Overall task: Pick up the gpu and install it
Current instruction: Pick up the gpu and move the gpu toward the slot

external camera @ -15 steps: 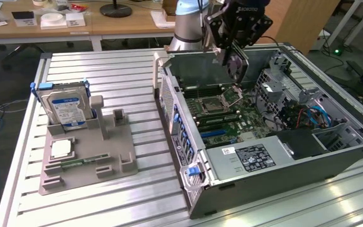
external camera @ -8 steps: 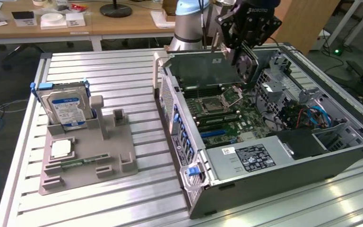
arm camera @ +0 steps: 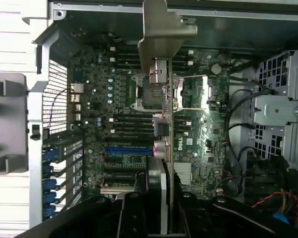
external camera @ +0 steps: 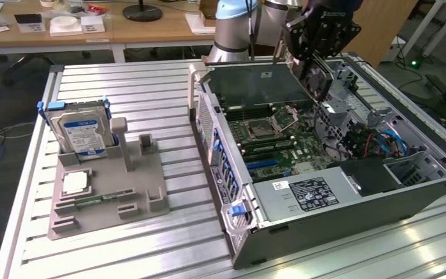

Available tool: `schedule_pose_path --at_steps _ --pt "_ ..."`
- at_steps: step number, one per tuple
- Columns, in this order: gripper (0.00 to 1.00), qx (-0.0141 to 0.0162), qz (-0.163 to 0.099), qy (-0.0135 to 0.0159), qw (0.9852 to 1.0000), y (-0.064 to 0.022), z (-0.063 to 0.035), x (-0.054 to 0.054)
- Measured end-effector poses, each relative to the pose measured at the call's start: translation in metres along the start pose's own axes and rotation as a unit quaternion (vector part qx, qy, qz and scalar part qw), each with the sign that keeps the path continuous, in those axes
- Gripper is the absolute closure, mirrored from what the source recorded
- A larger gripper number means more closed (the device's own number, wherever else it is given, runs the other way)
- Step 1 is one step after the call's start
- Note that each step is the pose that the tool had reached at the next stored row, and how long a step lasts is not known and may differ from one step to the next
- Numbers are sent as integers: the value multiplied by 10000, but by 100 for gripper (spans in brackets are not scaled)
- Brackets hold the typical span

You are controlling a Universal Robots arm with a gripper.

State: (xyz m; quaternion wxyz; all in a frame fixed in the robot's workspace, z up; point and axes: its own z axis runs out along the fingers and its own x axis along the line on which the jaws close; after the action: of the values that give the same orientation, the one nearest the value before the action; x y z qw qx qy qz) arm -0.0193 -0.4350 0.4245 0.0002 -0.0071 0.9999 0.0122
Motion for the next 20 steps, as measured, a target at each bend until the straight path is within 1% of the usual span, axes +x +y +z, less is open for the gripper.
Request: schedule_pose_path --at_steps 2,6,10,12,20 --pt "72 1 1 -4 10000 -1 5 -81" --pt "72 1 11 -13 10000 1 17 -187" --pt "72 1 11 -20 10000 6 24 -316" --pt "72 2 11 -20 10000 7 25 -335" --pt "72 1 11 -21 10000 7 25 -335"
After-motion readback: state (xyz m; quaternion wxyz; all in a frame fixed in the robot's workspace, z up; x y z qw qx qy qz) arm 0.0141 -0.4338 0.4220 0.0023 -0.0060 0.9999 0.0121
